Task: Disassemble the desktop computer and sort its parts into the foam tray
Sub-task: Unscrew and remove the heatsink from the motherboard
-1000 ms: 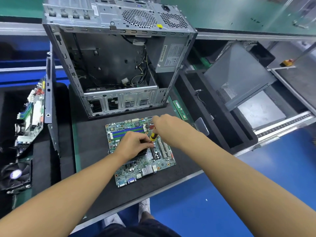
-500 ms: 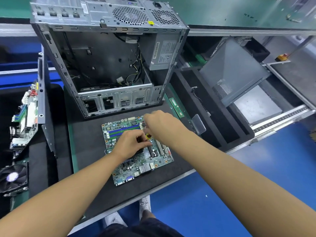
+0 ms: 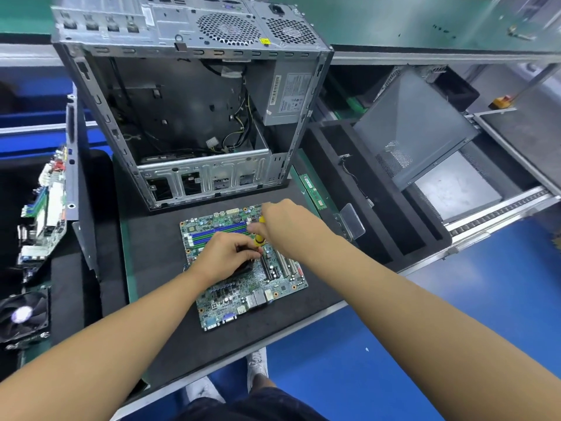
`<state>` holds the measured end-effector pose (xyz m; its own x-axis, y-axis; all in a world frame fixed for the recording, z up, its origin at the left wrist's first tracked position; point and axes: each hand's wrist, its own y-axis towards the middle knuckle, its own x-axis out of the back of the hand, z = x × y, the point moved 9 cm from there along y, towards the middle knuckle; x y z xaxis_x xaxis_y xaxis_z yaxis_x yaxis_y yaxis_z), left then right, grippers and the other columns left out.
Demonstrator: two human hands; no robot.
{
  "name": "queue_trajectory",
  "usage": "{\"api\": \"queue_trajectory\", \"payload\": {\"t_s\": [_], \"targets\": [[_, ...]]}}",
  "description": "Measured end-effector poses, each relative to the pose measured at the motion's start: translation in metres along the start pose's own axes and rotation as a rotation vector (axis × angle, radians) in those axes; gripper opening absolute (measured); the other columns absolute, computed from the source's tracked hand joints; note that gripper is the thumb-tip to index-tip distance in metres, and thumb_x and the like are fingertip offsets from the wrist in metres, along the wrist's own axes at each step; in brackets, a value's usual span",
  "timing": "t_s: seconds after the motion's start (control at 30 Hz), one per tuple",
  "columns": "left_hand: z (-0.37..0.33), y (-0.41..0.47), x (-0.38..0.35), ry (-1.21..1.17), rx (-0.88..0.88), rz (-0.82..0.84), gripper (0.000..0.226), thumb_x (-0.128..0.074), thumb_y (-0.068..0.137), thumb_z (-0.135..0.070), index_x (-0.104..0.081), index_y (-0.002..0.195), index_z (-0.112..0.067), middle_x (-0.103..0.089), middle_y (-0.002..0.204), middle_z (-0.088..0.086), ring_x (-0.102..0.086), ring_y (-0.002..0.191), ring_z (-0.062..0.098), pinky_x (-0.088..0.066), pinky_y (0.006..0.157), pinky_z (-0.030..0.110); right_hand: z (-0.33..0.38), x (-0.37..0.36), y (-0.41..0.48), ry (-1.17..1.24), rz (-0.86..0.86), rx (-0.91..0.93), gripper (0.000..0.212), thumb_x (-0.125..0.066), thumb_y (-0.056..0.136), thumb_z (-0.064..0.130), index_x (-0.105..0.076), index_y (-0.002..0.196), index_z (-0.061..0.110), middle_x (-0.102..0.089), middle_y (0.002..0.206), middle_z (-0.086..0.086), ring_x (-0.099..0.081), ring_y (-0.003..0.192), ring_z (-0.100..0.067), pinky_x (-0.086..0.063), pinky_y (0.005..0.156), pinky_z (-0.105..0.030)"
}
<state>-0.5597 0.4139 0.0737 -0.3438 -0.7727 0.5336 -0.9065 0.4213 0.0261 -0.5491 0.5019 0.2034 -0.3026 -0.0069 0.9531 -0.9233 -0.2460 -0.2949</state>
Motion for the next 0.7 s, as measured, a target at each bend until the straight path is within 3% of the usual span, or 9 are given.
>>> {"api": "queue_trajectory", "payload": {"t_s": [0.1,0.2,0.3,0.37,0.47,0.53,0.57,0.63,0.7], "targets": [[0.0,0.001,0.001,-0.004,-0.001,-0.02,0.008,-0.084,0.077,-0.022,-0.076,0.077,-0.019,-0.072,0.079,-0.02,-0.065,0.081,-0.005,-0.044,0.069,0.009,0.026,-0.003,-0.001,-0.039,0.068,0.206,0.021,-0.057,0.096,0.015,-0.053,0.116,0.008,-0.055,0.112,-0.012,-0.058,0.102,-0.033,-0.045,0.071,-0.038],[-0.002,0.0,0.003,-0.009,-0.021,-0.045,0.013,-0.085,0.075,-0.025,-0.074,0.075,-0.018,-0.069,0.073,-0.02,-0.062,0.074,-0.004,-0.04,0.063,0.009,0.028,0.0,-0.001,-0.027,0.117,0.272,0.028,-0.059,0.089,0.001,-0.057,0.114,0.013,-0.045,0.105,-0.003,-0.055,0.093,-0.027,-0.041,0.068,-0.036],[-0.006,0.0,0.002,0.03,-0.038,-0.014,0.02,-0.083,0.076,-0.032,-0.073,0.08,-0.014,-0.07,0.078,-0.012,-0.06,0.073,0.001,-0.046,0.066,0.026,0.028,0.0,-0.002,-0.011,0.112,0.273,0.029,-0.057,0.09,0.004,-0.057,0.117,0.017,-0.045,0.109,-0.004,-0.054,0.096,-0.027,-0.043,0.071,-0.036],[-0.01,0.0,0.006,-0.003,-0.073,0.026,0.026,-0.081,0.077,-0.036,-0.073,0.091,-0.015,-0.071,0.094,-0.009,-0.062,0.087,0.001,-0.049,0.08,0.031,0.028,0.005,-0.002,-0.001,0.084,0.258,0.026,-0.053,0.096,0.015,-0.055,0.121,0.017,-0.053,0.116,-0.007,-0.054,0.106,-0.028,-0.047,0.083,-0.038],[0.002,-0.005,0.017,0.179,-0.072,0.132,0.081,-0.074,0.068,-0.068,-0.052,0.137,-0.031,-0.043,0.147,-0.013,-0.035,0.132,0.003,-0.027,0.115,0.032,0.026,0.033,0.001,0.008,-0.017,0.257,0.023,-0.05,0.095,0.021,-0.059,0.115,0.017,-0.061,0.112,-0.009,-0.055,0.106,-0.028,-0.046,0.084,-0.036],[0.028,-0.012,0.02,0.472,0.02,0.249,0.124,-0.062,0.053,-0.088,-0.02,0.155,-0.032,-0.017,0.159,-0.013,-0.014,0.143,0.01,-0.013,0.118,0.041,0.027,0.056,0.005,0.032,-0.108,0.236,0.02,-0.051,0.091,0.024,-0.06,0.106,0.016,-0.064,0.103,-0.009,-0.056,0.098,-0.029,-0.048,0.08,-0.037],[0.038,-0.017,0.022,0.546,0.055,0.289,0.13,-0.061,0.05,-0.088,-0.013,0.156,-0.029,-0.015,0.159,-0.011,-0.014,0.145,0.014,-0.013,0.119,0.041,0.03,0.064,0.007,0.054,-0.142,0.23,0.018,-0.052,0.089,0.025,-0.06,0.103,0.016,-0.064,0.099,-0.008,-0.056,0.095,-0.029,-0.049,0.079,-0.037],[0.045,-0.024,0.024,0.465,0.043,0.263,0.109,-0.071,0.058,-0.071,-0.028,0.148,-0.027,-0.036,0.144,-0.006,-0.034,0.136,0.019,-0.03,0.111,0.031,0.044,0.069,0.012,0.099,-0.166,0.234,0.019,-0.051,0.09,0.026,-0.059,0.102,0.015,-0.065,0.095,-0.009,-0.056,0.09,-0.03,-0.05,0.077,-0.038],[0.043,-0.028,0.03,0.294,0.015,0.149,0.076,-0.078,0.062,-0.05,-0.044,0.127,-0.031,-0.045,0.117,-0.014,-0.048,0.115,0.012,-0.04,0.095,0.022,0.057,0.067,0.016,0.141,-0.159,0.253,0.02,-0.051,0.092,0.027,-0.059,0.104,0.013,-0.063,0.089,-0.007,-0.055,0.084,-0.029,-0.048,0.072,-0.037]]}}
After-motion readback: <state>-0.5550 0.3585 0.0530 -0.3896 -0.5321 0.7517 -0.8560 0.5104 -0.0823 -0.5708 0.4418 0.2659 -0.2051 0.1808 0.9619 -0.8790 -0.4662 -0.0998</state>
